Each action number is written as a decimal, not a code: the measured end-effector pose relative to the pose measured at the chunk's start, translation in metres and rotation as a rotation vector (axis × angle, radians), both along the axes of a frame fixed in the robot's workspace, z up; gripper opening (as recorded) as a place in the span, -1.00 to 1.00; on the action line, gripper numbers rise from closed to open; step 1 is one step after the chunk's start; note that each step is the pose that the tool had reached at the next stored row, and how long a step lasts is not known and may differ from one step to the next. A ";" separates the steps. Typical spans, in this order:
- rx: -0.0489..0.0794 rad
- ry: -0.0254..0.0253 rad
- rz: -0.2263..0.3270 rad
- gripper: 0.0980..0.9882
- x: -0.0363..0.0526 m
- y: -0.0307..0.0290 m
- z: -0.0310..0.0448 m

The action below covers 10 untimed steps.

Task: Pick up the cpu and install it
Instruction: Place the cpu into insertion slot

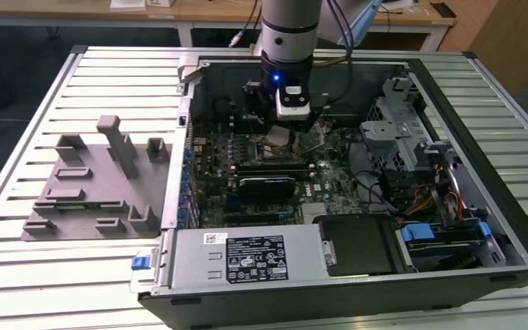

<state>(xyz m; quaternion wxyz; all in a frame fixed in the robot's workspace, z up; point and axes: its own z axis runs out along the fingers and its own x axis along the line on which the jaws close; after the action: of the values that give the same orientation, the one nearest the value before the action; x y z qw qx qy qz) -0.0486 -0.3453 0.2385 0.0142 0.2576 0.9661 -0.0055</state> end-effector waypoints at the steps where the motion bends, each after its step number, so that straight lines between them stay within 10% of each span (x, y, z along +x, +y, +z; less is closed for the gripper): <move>1: 0.000 0.0000 -0.013 0.00 0.0000 0.0000 0.0000; 10: 0.000 0.0000 -0.126 0.00 0.0000 0.0000 0.0000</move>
<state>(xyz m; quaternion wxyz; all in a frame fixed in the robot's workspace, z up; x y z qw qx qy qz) -0.0486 -0.3453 0.2385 0.0139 0.3178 0.9480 -0.0064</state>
